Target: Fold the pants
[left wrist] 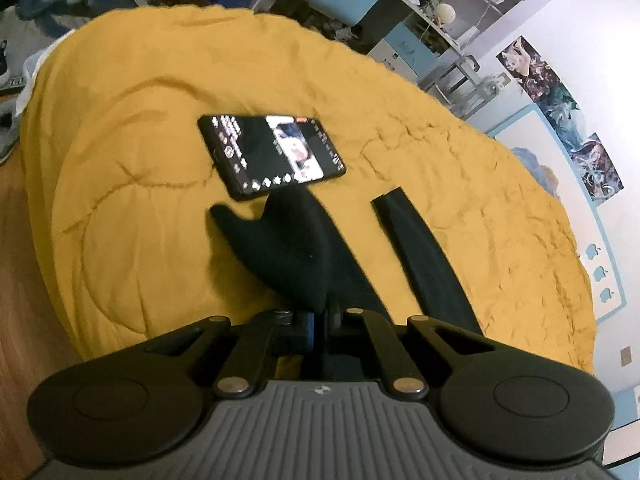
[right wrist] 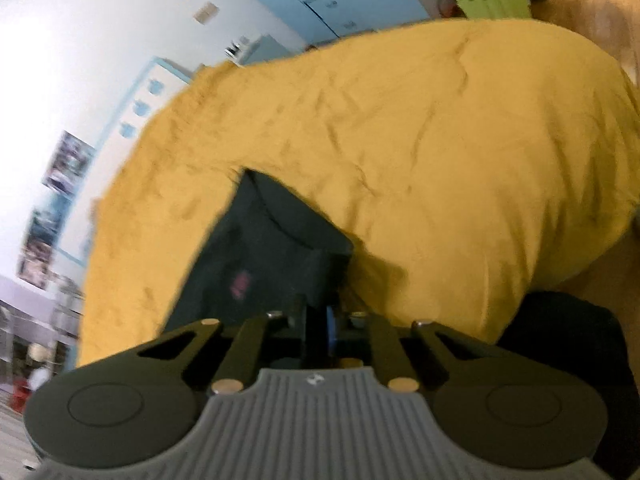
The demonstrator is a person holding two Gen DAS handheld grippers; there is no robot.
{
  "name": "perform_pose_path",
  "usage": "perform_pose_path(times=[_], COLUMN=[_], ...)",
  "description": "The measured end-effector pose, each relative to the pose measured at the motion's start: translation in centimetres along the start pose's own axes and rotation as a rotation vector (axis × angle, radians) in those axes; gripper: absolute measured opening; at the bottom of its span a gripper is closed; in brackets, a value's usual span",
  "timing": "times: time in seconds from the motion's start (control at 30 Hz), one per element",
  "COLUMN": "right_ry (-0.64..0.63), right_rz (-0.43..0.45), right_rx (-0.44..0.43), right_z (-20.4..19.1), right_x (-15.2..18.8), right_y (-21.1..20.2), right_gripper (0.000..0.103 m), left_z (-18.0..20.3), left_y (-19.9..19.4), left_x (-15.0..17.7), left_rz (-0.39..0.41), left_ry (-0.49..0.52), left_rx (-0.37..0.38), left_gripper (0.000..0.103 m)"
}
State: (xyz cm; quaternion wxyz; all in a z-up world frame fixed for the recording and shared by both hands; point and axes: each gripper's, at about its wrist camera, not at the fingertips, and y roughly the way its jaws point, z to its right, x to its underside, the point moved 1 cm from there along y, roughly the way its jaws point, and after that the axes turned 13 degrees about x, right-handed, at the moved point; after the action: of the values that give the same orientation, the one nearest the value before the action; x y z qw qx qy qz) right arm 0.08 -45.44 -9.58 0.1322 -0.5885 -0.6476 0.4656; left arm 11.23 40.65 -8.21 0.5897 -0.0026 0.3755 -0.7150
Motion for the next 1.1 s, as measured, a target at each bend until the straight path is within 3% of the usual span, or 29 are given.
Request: perform_pose_path(times=[0.17, 0.53, 0.83, 0.97, 1.1], right_ry=[0.046, 0.079, 0.135, 0.161, 0.176], right_rz=[-0.013, -0.032, -0.081, -0.111, -0.156], right_rx=[-0.091, -0.173, -0.195, -0.176, -0.16], right_z=[-0.4, -2.9, -5.9, -7.8, -10.8], right_x=[-1.4, -3.4, -6.7, -8.5, -10.6], right_y=[-1.0, -1.8, 0.7, 3.5, 7.6], right_gripper=[0.003, 0.002, 0.002, 0.002, 0.002], left_z=[1.5, 4.9, 8.3, 10.4, 11.6], left_y=[-1.2, -1.7, 2.3, 5.6, 10.7], left_x=[-1.2, -2.8, -4.9, -6.1, -7.1], left_rz=[0.007, 0.011, -0.029, -0.038, -0.1], left_ry=[0.01, 0.052, 0.071, 0.118, 0.07], left_rx=[0.037, 0.068, 0.038, -0.004, -0.031], left_gripper=[0.003, 0.003, 0.003, 0.003, 0.003])
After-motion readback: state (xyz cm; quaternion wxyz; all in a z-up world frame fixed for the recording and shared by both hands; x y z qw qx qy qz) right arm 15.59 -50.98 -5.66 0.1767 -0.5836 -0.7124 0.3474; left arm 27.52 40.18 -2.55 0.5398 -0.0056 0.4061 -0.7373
